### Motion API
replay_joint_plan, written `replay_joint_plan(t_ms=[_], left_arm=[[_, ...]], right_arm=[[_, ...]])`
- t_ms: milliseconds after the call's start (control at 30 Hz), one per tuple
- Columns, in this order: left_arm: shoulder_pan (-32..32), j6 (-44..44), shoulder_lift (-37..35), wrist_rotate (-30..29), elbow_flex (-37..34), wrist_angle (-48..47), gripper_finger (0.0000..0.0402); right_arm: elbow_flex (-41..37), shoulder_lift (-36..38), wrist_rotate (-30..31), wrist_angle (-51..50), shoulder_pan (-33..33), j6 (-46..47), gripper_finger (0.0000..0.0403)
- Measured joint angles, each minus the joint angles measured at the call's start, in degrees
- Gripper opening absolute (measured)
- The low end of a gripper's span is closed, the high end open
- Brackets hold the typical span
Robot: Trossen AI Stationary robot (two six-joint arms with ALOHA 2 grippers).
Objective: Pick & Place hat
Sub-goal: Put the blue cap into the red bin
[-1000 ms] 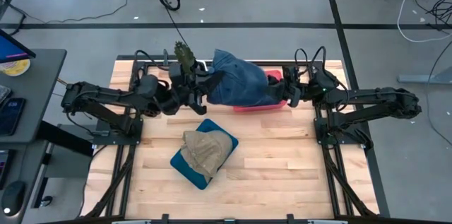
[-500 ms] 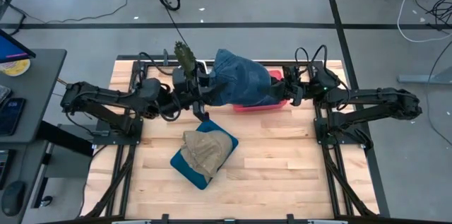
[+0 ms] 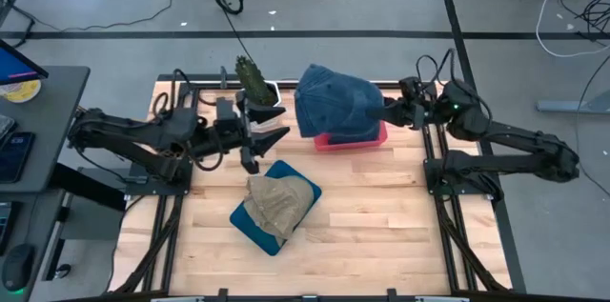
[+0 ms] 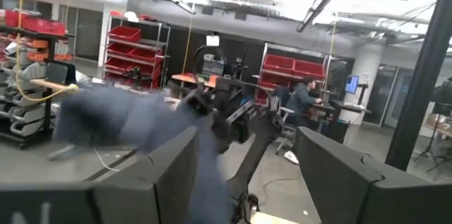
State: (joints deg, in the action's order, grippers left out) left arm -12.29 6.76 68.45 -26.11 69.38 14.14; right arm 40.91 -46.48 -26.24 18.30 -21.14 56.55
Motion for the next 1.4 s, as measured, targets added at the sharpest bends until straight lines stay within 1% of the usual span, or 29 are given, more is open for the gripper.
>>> replay_joint_plan(t_ms=[167, 267, 333, 400, 533, 733, 833, 933, 1033, 1233, 1400], left_arm=[[-1.17, -0.02, -1.22, -1.30, 0.00, -2.08, 0.0233], [-1.28, 0.22, -1.23, -1.22, 0.00, -2.15, 0.0226], [-1.45, 0.38, -1.23, -1.25, 0.00, -2.11, 0.0222], [-1.47, 0.41, -1.23, -1.24, 0.00, -2.11, 0.0218], [-1.47, 1.54, -1.23, -1.21, 0.00, -2.11, 0.0212], [-1.47, 1.86, -1.23, -1.18, 0.00, -2.29, 0.0209], [-1.47, 1.59, -1.20, -1.16, 0.00, -2.89, 0.0209], [-1.45, 1.55, -1.20, -1.16, 0.00, -3.92, 0.0209], [-1.47, 1.57, -1.20, -1.07, 0.00, -5.21, 0.0209], [-1.47, 1.62, -1.18, -1.05, 0.00, -9.44, 0.0209], [-1.47, 1.89, -1.18, -0.12, 0.00, -9.76, 0.0209]], right_arm=[[0.00, 2.36, -2.59, -15.34, -6.29, 1.57, 0.0006], [0.00, 1.62, -6.94, -22.74, -10.43, 4.69, 0.0006], [0.00, 0.68, -10.85, -25.88, -12.98, 7.56, 0.0006], [0.00, -0.62, -15.05, -27.43, -15.39, 9.24, 0.0005], [0.00, -3.70, -23.74, -27.39, -21.15, 12.04, 0.0005], [0.00, -9.50, -31.53, -27.94, -30.76, 11.29, 0.0005], [0.00, -12.68, -35.32, -28.60, -34.22, 9.99, 0.0005], [0.00, -15.58, -36.54, -29.63, -36.43, 9.14, 0.0005], [0.00, -18.35, -36.44, -29.62, -37.53, 8.98, 0.0005], [0.00, -23.43, -34.14, -27.89, -37.82, 7.91, 0.0005], [0.00, -27.17, -31.31, -26.07, -37.80, 7.52, 0.0005]])
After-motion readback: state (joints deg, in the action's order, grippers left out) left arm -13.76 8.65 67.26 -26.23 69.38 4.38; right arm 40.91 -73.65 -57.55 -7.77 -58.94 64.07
